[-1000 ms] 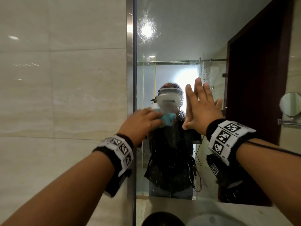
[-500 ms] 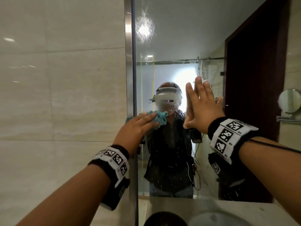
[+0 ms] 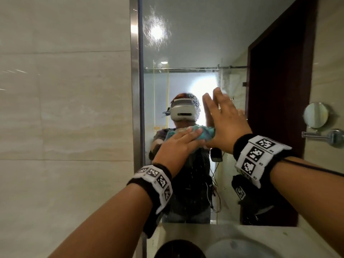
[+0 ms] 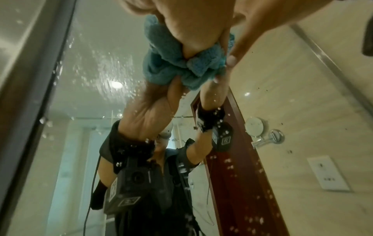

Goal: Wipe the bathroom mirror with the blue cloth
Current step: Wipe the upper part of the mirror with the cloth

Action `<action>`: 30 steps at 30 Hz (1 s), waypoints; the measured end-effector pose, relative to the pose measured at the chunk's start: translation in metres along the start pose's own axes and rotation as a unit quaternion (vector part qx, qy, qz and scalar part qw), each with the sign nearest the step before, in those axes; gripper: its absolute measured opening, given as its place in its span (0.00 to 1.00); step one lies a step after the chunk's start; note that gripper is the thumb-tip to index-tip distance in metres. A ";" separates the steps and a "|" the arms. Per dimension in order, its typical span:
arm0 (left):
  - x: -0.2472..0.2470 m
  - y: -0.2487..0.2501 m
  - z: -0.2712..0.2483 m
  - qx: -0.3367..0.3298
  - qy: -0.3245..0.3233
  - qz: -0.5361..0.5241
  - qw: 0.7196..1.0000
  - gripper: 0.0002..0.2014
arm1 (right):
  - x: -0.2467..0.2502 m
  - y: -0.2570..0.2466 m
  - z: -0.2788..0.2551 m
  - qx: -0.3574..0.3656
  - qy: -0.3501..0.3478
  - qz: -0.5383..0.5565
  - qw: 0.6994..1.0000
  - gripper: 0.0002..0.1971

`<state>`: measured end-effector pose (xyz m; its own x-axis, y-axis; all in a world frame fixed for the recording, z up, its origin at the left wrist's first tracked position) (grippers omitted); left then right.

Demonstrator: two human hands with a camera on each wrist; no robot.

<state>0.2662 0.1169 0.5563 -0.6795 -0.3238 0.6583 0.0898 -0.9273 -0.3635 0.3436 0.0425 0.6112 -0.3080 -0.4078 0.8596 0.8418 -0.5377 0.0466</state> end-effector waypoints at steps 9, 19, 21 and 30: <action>0.083 -0.049 0.063 0.158 0.114 -0.092 0.977 0.17 | -0.005 0.044 -0.011 -0.075 -0.016 0.029 0.997 0.66; 0.010 0.020 0.039 0.026 -0.020 0.005 0.999 0.23 | 0.000 0.049 -0.015 -0.073 0.003 -0.009 0.997 0.66; -0.010 0.025 0.015 0.015 -0.086 0.023 0.996 0.26 | -0.002 0.048 -0.015 -0.069 -0.004 -0.009 0.998 0.66; -0.047 0.027 -0.059 0.018 -0.313 0.057 0.948 0.22 | -0.003 0.036 -0.035 -0.035 -0.044 0.038 0.998 0.50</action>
<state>0.2577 0.1178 0.4771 -0.0995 -0.4603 0.8822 0.1686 -0.8815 -0.4410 0.3591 -0.0010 0.5925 -0.2017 -0.3843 0.9009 0.8278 -0.5586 -0.0530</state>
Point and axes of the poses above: each hand's wrist, its own z-axis towards the middle knuckle, its own x-axis out of the back of the hand, y = z × x, the point moved 8 cm from there along z, towards the middle knuckle, and after that the axes turned 12 degrees about -y, right-handed, at the moved point
